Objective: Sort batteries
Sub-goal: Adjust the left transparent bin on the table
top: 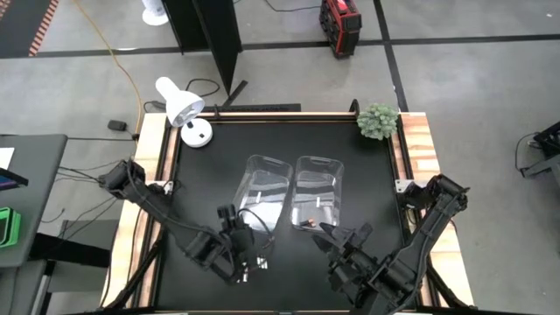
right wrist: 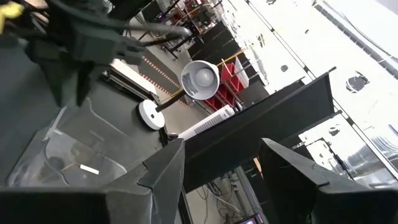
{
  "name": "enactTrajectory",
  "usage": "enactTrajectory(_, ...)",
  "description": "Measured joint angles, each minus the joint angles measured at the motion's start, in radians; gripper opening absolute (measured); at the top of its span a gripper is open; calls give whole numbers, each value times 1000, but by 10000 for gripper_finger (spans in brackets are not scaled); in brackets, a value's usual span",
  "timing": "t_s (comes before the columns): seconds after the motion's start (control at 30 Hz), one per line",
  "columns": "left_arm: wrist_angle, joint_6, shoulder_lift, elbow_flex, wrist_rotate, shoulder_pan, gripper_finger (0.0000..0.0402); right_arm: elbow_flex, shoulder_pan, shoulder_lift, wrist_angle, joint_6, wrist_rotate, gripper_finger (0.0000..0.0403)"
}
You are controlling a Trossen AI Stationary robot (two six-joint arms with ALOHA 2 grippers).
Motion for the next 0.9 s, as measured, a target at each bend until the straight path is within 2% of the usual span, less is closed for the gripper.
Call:
enactTrajectory(0.27, 111, 18, 2, -119, -2, 14, 107, 0, 0, 0, 3, 0, 0, 223)
enactTrajectory(0.63, 239, 68, 1, -167, 26, 86, 107, 0, -14, 0, 3, -1, -1, 223)
enactTrajectory(0.9, 416, 170, 1, -167, 54, 137, 107, 0, -13, 0, 3, -1, -1, 223)
